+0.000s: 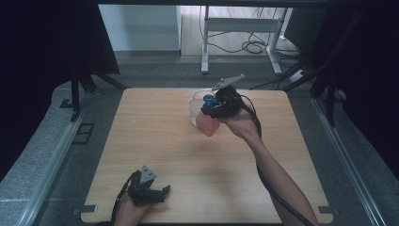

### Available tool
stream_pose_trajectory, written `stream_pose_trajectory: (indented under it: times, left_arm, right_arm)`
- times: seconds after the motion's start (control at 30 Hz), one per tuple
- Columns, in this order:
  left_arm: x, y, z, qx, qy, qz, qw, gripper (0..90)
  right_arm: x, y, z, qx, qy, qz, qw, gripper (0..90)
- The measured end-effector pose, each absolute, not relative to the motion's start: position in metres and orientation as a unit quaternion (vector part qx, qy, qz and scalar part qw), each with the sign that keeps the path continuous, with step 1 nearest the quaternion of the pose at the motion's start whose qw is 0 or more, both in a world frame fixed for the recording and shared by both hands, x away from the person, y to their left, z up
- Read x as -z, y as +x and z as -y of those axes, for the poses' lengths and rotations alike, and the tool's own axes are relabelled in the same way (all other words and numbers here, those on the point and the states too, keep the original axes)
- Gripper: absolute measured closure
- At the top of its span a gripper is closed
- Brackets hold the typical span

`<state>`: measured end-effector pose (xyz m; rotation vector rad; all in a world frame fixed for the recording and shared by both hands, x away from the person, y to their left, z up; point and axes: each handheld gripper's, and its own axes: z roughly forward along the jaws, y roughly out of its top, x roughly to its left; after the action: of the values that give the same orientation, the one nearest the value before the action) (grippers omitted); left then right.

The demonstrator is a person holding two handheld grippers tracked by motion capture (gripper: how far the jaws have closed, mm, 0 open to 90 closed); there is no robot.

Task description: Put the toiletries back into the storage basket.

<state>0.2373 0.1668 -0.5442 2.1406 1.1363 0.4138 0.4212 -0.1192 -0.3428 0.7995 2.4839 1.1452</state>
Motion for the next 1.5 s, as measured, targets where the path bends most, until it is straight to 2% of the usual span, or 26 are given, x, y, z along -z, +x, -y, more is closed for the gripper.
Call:
stream_pose_trajectory:
  times: [1.5]
  left_arm:
    - [0.544,0.238,-0.167,-0.158,0.822,-0.434,0.334,10.2]
  right_arm:
    - [0.338,0.498,0.117,-0.4,0.338,-0.831,0.189,53.0]
